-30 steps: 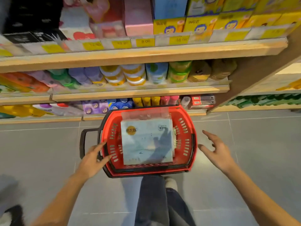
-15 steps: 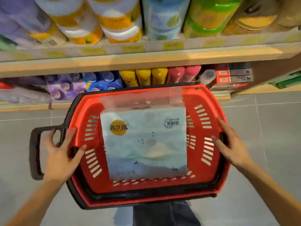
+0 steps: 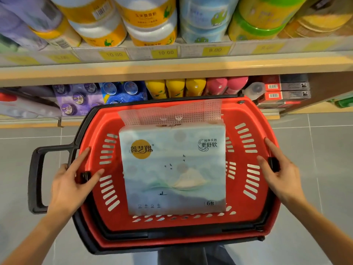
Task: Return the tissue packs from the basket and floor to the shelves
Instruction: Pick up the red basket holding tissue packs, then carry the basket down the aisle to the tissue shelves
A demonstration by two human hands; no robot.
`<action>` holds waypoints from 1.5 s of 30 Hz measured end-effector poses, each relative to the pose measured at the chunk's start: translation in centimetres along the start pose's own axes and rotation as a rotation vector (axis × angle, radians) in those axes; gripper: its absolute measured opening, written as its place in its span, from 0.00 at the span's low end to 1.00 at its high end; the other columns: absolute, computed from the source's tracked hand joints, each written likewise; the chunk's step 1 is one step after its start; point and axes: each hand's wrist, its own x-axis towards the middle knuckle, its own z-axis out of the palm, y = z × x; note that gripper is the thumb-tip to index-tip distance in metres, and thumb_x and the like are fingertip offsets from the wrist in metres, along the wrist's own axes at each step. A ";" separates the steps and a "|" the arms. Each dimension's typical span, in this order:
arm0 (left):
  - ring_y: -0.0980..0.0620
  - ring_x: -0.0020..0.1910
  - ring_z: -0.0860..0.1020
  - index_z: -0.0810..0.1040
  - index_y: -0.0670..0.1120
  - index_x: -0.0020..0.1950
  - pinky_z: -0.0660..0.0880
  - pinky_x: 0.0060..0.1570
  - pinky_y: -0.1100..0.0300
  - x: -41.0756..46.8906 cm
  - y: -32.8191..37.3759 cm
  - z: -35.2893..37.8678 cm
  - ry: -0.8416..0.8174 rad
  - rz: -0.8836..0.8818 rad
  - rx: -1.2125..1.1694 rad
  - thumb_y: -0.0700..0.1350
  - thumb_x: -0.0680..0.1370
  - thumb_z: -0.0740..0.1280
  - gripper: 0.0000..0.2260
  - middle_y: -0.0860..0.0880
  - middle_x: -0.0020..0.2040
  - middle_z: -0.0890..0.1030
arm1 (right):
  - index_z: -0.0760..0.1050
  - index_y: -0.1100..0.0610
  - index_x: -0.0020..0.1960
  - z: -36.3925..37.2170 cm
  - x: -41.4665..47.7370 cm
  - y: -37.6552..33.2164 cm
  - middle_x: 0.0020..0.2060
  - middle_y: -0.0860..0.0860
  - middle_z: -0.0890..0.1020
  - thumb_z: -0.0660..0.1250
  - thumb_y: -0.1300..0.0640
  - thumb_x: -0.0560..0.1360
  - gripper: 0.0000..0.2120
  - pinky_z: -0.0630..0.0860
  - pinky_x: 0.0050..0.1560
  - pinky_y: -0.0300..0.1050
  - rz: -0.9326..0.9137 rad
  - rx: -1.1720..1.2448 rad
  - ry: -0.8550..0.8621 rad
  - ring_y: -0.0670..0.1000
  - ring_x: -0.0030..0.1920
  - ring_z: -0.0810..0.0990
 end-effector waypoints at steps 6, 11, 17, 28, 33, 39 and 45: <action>0.45 0.38 0.74 0.68 0.57 0.69 0.74 0.51 0.48 -0.4 1.0 -2.6 0.029 0.014 -0.023 0.51 0.72 0.69 0.25 0.39 0.43 0.74 | 0.63 0.44 0.69 -2.0 -0.3 -2.8 0.55 0.52 0.77 0.62 0.51 0.76 0.22 0.76 0.46 0.43 -0.026 -0.013 -0.028 0.50 0.45 0.79; 0.43 0.37 0.75 0.70 0.57 0.67 0.74 0.49 0.49 -3.2 2.1 -7.5 0.059 -0.006 -0.053 0.52 0.73 0.69 0.23 0.40 0.40 0.74 | 0.63 0.48 0.70 -5.6 -2.4 -7.5 0.52 0.49 0.77 0.65 0.53 0.74 0.26 0.77 0.44 0.40 -0.056 -0.054 -0.042 0.45 0.41 0.79; 0.45 0.37 0.73 0.72 0.56 0.66 0.71 0.47 0.52 -8.8 4.3 -16.5 0.155 -0.019 -0.118 0.50 0.72 0.70 0.22 0.40 0.41 0.76 | 0.66 0.46 0.69 -11.7 -6.8 -15.6 0.50 0.50 0.78 0.67 0.56 0.73 0.26 0.76 0.48 0.43 -0.131 -0.049 -0.036 0.50 0.44 0.80; 0.39 0.46 0.80 0.72 0.60 0.63 0.72 0.42 0.51 -23.1 5.7 -34.9 0.378 -0.021 -0.195 0.53 0.74 0.67 0.18 0.41 0.53 0.82 | 0.67 0.45 0.68 -23.2 -17.9 -31.3 0.46 0.44 0.80 0.69 0.55 0.70 0.27 0.74 0.39 0.34 -0.478 -0.091 -0.068 0.39 0.39 0.79; 0.37 0.52 0.79 0.73 0.58 0.64 0.74 0.53 0.45 -30.1 4.7 -42.0 0.477 -0.076 -0.183 0.59 0.73 0.65 0.20 0.40 0.54 0.82 | 0.70 0.50 0.66 -26.0 -24.0 -38.0 0.50 0.45 0.77 0.69 0.61 0.70 0.26 0.67 0.38 0.24 -0.594 -0.027 -0.114 0.29 0.38 0.75; 0.37 0.49 0.79 0.75 0.54 0.63 0.72 0.49 0.47 -37.5 1.6 -48.1 0.605 -0.144 -0.189 0.53 0.75 0.66 0.17 0.39 0.52 0.82 | 0.70 0.49 0.66 -25.5 -29.1 -44.9 0.59 0.46 0.76 0.71 0.58 0.69 0.27 0.69 0.57 0.42 -0.722 -0.011 -0.261 0.45 0.57 0.74; 0.35 0.58 0.76 0.75 0.55 0.63 0.72 0.55 0.45 -41.9 -5.4 -52.5 0.665 -0.269 -0.180 0.57 0.74 0.66 0.19 0.38 0.57 0.80 | 0.72 0.34 0.53 -20.6 -33.2 -51.4 0.59 0.52 0.79 0.74 0.48 0.61 0.23 0.72 0.62 0.50 -0.821 0.062 -0.362 0.48 0.56 0.78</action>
